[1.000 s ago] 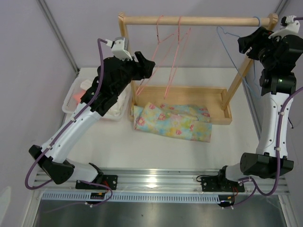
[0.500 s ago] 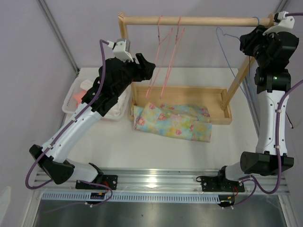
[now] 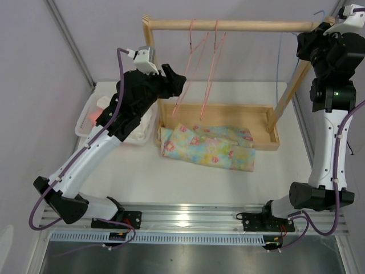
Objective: Place the skirt on the hanger
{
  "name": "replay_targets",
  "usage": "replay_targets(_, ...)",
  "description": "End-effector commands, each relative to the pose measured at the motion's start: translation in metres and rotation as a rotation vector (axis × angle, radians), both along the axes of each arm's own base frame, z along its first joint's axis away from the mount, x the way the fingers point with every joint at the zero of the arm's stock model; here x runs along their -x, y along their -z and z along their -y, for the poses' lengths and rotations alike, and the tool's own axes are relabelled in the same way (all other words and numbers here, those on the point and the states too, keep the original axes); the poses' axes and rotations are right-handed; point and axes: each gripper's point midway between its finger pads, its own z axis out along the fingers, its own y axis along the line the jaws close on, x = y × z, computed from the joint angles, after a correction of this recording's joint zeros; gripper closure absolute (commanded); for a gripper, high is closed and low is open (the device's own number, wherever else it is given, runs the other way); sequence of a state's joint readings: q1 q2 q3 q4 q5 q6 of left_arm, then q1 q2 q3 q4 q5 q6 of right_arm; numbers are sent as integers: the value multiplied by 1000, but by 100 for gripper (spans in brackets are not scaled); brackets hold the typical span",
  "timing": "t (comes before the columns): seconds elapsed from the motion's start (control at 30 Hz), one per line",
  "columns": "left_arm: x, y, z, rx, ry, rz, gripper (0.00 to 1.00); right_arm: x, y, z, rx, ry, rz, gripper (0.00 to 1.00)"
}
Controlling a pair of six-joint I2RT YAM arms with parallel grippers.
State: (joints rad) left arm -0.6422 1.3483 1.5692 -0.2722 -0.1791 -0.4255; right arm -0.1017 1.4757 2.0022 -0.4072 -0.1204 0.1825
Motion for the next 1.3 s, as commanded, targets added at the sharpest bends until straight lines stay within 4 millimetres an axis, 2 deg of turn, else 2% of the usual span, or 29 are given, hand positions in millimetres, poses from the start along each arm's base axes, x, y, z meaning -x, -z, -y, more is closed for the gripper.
replay_targets(0.0,11,-27,-13,29,-1,73,28,13,-39,-1,10,0,113,100)
replay_targets(0.17,13,-29,-19,26,-1,77,28,23,-41,-7,3,-29,103,100)
replay_targets(0.23,14,-28,-22,23,-6,79,28,27,-33,-8,-2,-33,88,100)
replay_targets(0.27,14,-28,-25,23,-9,82,28,38,-39,-10,-5,-35,104,100)
replay_targets(0.33,16,-30,-31,25,-12,88,27,43,-31,-11,-7,-40,89,100)
replay_targets(0.37,16,-28,-32,23,-12,86,28,54,-36,-13,-13,-40,107,100)
replay_targets(0.47,20,-33,-38,32,-11,103,27,65,-36,-16,-16,-61,121,100)
replay_targets(0.67,23,-31,-41,29,12,104,27,72,-26,-28,-15,-131,79,100)
replay_targets(0.77,27,-30,-45,31,8,99,27,91,-21,-38,-9,-175,64,100)
replay_targets(0.8,29,-25,-47,30,5,79,27,94,-9,-39,-18,-179,26,100)
replay_targets(0.87,34,-24,-55,40,-9,71,27,115,-5,-52,-36,-240,17,100)
replay_targets(0.9,37,-16,-57,46,-14,48,27,122,0,-57,-44,-265,7,100)
replay_targets(0.97,48,-19,-64,62,-18,53,27,141,20,-67,-72,-309,-39,100)
replay_targets(1.07,56,5,-74,54,-43,0,28,164,54,-74,-119,-330,-103,100)
replay_targets(1.1,65,1,-81,74,-52,8,28,170,64,-81,-128,-367,-123,100)
replay_targets(1.13,67,19,-85,58,-69,-32,28,170,90,-85,-154,-386,-182,100)
replay_targets(1.2,74,29,-91,71,-85,-58,30,185,108,-95,-183,-431,-219,100)
replay_targets(1.23,79,46,-97,65,-104,-87,30,188,119,-97,-200,-441,-244,100)
replay_targets(1.27,84,57,-98,80,-111,-127,31,191,139,-100,-216,-454,-277,100)
